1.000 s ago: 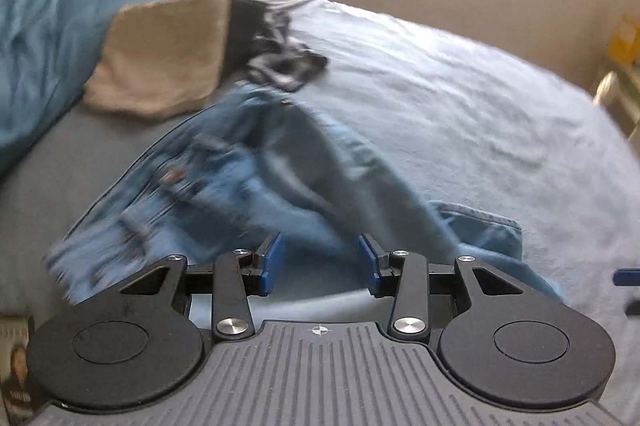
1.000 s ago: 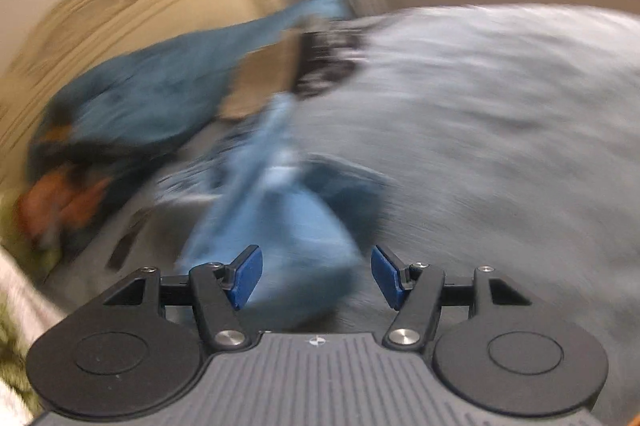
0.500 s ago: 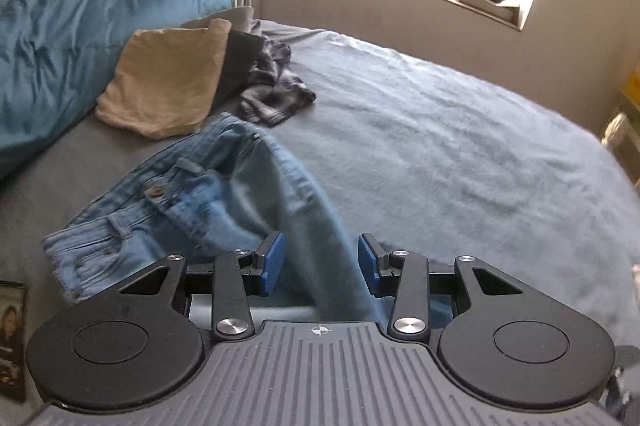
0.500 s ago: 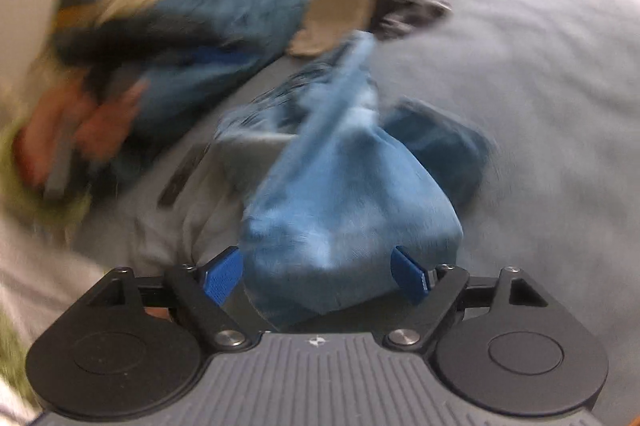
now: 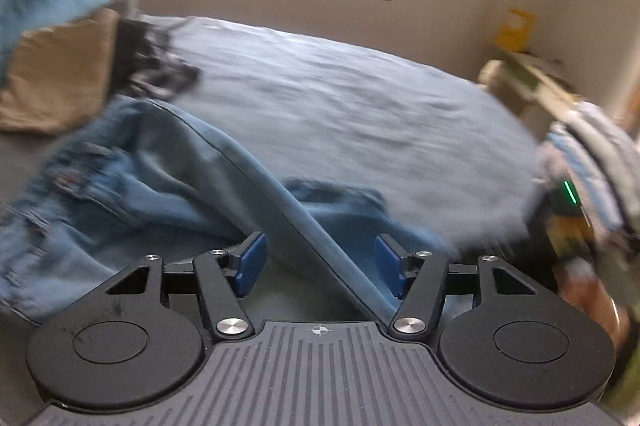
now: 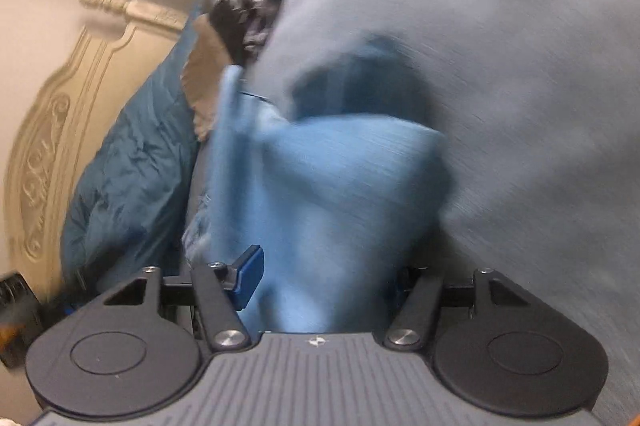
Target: Fold clothes
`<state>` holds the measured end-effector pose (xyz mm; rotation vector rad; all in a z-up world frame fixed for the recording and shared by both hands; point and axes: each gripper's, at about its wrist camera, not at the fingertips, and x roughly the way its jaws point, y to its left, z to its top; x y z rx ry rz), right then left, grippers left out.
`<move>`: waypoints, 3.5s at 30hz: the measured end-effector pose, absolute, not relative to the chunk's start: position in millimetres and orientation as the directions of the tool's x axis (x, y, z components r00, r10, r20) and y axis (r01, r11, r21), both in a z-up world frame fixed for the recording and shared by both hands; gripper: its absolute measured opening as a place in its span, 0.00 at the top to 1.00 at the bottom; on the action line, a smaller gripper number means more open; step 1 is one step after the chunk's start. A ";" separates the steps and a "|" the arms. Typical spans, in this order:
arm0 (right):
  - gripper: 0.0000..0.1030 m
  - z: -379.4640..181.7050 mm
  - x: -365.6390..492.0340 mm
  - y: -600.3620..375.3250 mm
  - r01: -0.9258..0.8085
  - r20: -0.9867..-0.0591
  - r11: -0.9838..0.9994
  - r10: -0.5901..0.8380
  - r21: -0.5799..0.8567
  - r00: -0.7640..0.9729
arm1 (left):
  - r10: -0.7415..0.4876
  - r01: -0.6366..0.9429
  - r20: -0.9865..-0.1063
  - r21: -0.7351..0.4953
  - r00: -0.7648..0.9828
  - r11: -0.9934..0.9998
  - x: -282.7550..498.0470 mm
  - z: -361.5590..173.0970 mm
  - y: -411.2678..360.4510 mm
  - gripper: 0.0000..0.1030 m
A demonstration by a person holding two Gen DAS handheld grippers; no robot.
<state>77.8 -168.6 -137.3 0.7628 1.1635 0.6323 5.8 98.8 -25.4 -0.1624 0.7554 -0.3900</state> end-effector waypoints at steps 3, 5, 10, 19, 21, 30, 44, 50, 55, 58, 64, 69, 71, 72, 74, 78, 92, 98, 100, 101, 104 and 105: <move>0.38 -98.6 101.9 -131.3 -0.160 -0.574 0.622 0.775 0.767 0.264 | -0.443 0.301 -0.618 -0.326 0.650 0.896 2.2 -36.1 108.8 0.32; 0.38 -79.1 120.0 -101.3 -0.217 -0.574 0.615 0.787 0.758 0.225 | -0.430 0.278 -0.624 -0.332 0.652 0.902 6.1 -43.0 114.9 0.32; 0.23 -65.7 157.0 -20.0 -0.327 -0.559 0.553 0.825 0.766 0.084 | -0.375 0.147 -0.654 -0.376 0.658 0.915 26.6 -60.7 138.8 0.31; 0.23 -48.3 163.4 -61.9 -0.305 -0.468 0.508 0.861 0.806 0.197 | -0.232 -0.080 -0.761 -0.349 0.606 0.934 48.0 -96.5 163.8 0.31; 0.23 -46.0 156.3 -108.1 -0.240 -0.448 0.516 0.847 0.822 0.286 | -0.228 -0.091 -0.765 -0.349 0.603 0.933 48.8 -98.3 166.3 0.31; 0.22 -153.7 123.9 -197.0 0.257 -0.625 0.569 0.712 0.781 0.319 | -0.181 -0.118 -0.776 -0.312 0.604 0.943 51.7 -105.9 160.9 0.31; 0.90 -30.2 81.7 -217.7 -0.207 -0.439 0.670 0.657 0.713 0.613 | -0.286 0.176 -0.598 -0.237 0.748 0.955 25.1 -47.7 86.2 0.33; 0.90 84.5 8.8 -338.6 -0.171 -0.321 0.858 0.356 0.484 0.878 | -0.584 0.468 -0.535 -0.352 0.610 0.811 0.9 -35.0 43.4 0.32; 0.90 71.5 -24.0 -394.7 -0.023 -0.414 0.881 0.245 0.473 0.877 | -0.553 0.463 -0.618 -0.320 0.559 0.826 -4.3 -47.5 33.9 0.32; 0.85 21.5 -15.8 -403.9 0.112 -0.578 0.875 0.210 0.471 0.789 | -0.504 0.380 -0.654 -0.337 0.564 0.862 3.4 -51.3 51.2 0.32; 0.55 -65.5 -6.9 -460.4 0.495 -0.762 0.683 0.144 0.538 0.631 | -0.321 0.090 -0.688 -0.350 0.650 0.933 11.7 -39.5 123.6 0.32; 0.52 -12.8 -51.2 -498.9 0.486 -0.644 0.636 0.022 0.599 0.765 | -0.094 -0.143 -0.695 -0.276 0.713 0.951 7.6 -12.5 199.5 0.32; 0.51 19.3 -65.3 -503.6 0.454 -0.565 0.683 -0.073 0.572 0.822 | -0.006 -0.203 -0.682 -0.227 0.731 0.953 4.8 1.9 222.6 0.32; 0.51 34.8 -67.2 -499.4 0.415 -0.508 0.727 -0.105 0.547 0.855 | 0.035 -0.227 -0.670 -0.202 0.741 0.953 4.4 8.1 231.3 0.32; 0.51 68.2 -65.9 -480.8 0.332 -0.381 0.822 -0.154 0.463 0.912 | 0.107 -0.276 -0.646 -0.166 0.756 0.947 4.2 18.7 247.1 0.32; 0.48 119.3 -22.5 -413.4 0.109 -0.194 0.954 -0.055 0.279 0.979 | 0.144 -0.354 -0.630 -0.221 0.763 0.909 6.4 18.0 258.6 0.32; 0.15 137.7 177.1 -74.5 -0.603 -0.368 0.766 0.638 0.222 0.676 | 0.015 -0.394 -0.752 -0.329 0.660 0.858 -21.2 -75.9 279.1 0.31; 0.16 -7.8 244.4 -16.4 -0.420 -0.827 0.822 0.509 0.386 0.237 | -0.113 -0.465 -0.769 -0.489 0.630 0.738 -31.6 -125.9 307.6 0.32; 0.21 -45.2 259.9 -23.9 -0.351 -0.874 0.843 0.471 0.407 0.118 | -0.136 -0.462 -0.751 -0.527 0.646 0.713 -32.8 -134.2 310.1 0.32; 0.23 -56.3 256.7 -26.7 -0.347 -0.884 0.846 0.460 0.405 0.089 | -0.144 -0.450 -0.743 -0.535 0.653 0.715 -30.8 -135.8 309.8 0.32; 0.41 -79.8 246.3 -26.7 -0.369 -0.909 0.853 0.414 0.370 0.046 | -0.169 -0.411 -0.719 -0.555 0.674 0.723 -24.6 -140.6 308.6 0.33; 0.51 -82.5 243.0 -20.3 -0.373 -0.914 0.856 0.402 0.358 0.045 | -0.176 -0.401 -0.713 -0.561 0.679 0.724 -22.6 -141.8 308.6 0.33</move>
